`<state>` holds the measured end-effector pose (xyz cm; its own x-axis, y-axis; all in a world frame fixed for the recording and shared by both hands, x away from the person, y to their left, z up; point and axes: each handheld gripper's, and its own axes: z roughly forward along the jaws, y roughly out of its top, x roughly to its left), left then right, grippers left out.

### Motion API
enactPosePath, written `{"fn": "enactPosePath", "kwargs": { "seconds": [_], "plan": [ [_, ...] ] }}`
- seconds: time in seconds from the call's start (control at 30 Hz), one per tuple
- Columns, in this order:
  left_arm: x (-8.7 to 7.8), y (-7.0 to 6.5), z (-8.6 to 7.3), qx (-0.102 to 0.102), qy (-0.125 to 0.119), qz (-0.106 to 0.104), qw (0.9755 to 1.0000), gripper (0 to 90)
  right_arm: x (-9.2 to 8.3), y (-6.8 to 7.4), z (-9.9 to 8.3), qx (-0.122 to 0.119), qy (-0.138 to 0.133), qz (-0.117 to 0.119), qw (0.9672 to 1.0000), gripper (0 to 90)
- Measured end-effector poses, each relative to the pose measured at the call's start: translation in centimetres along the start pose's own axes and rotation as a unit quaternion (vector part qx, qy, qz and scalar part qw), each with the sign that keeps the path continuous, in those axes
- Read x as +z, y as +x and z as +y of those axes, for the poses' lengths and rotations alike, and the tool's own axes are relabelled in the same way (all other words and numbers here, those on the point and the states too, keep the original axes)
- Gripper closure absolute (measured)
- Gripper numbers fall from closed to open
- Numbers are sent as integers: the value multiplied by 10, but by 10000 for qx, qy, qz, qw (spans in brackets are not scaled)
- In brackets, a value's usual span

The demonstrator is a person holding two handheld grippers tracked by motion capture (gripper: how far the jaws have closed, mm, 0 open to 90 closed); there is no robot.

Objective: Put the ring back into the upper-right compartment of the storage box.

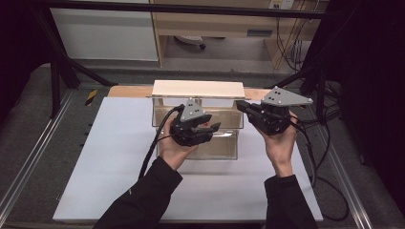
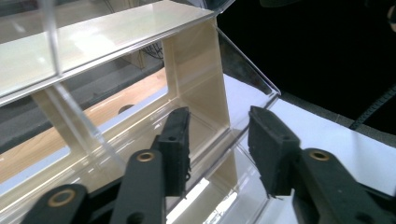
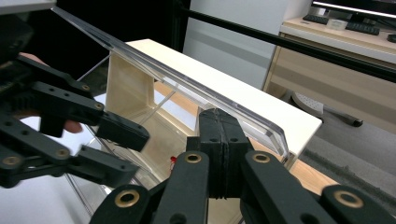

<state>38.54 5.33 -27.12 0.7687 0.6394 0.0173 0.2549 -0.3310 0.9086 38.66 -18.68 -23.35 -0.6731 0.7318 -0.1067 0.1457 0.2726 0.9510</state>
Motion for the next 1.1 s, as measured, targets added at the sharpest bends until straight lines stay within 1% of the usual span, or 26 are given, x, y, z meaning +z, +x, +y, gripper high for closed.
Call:
{"fn": "enactPosePath", "kwargs": {
  "seconds": [0.07, 0.17, 0.3, 0.37, 0.4, 0.47, 0.5, 0.6, 0.73, 0.8, 0.93, 1.0, 1.1],
  "plan": [
    [-6, 1, -2, 40, -4, -1, 10000, 545, 0, 0, 0, 1, 0, 2, 10000, 900],
    [-16, 3, -5, 64, 12, -63, 10000, 470, 0, 0, 0, 1, 0, 2, 10000, 900],
    [-30, 5, -12, 152, 32, -78, 9998, 390, 0, 0, 0, 3, 7, -3, 10000, 900],
    [-36, 7, -16, 151, 40, -85, 9998, 356, 0, 0, 0, 6, 12, -5, 10000, 900],
    [-39, 8, -19, 139, 44, -111, 9998, 356, 0, 0, 0, 6, 12, -5, 10000, 900],
    [-44, 10, -23, 86, 90, -172, 9998, 308, 0, 0, 0, 14, 13, -9, 10000, 900],
    [-47, 10, -26, 91, 100, -169, 9998, 290, 0, 0, 0, 15, 14, -8, 10000, 900],
    [-54, 12, -34, 168, 145, -123, 9997, 256, 1, 1, 0, 4, 14, -16, 10000, 900],
    [-63, 16, -46, 154, 198, -83, 9997, 223, 0, 1, 0, 6, 29, -14, 10000, 900],
    [-67, 18, -55, 167, 216, -24, 9996, 208, 0, 1, -1, 14, 36, -18, 10000, 900],
    [-75, 23, -71, 110, 304, 64, 9995, 170, 0, 1, -1, 8, 43, -18, 10000, 900],
    [-78, 25, -77, 76, 286, 98, 9995, 157, 0, 1, -1, 12, 48, -24, 10000, 900],
    [-83, 28, -88, 41, 327, 136, 9994, 133, 1, 1, -1, 14, 55, -20, 10000, 900]
  ]
}}
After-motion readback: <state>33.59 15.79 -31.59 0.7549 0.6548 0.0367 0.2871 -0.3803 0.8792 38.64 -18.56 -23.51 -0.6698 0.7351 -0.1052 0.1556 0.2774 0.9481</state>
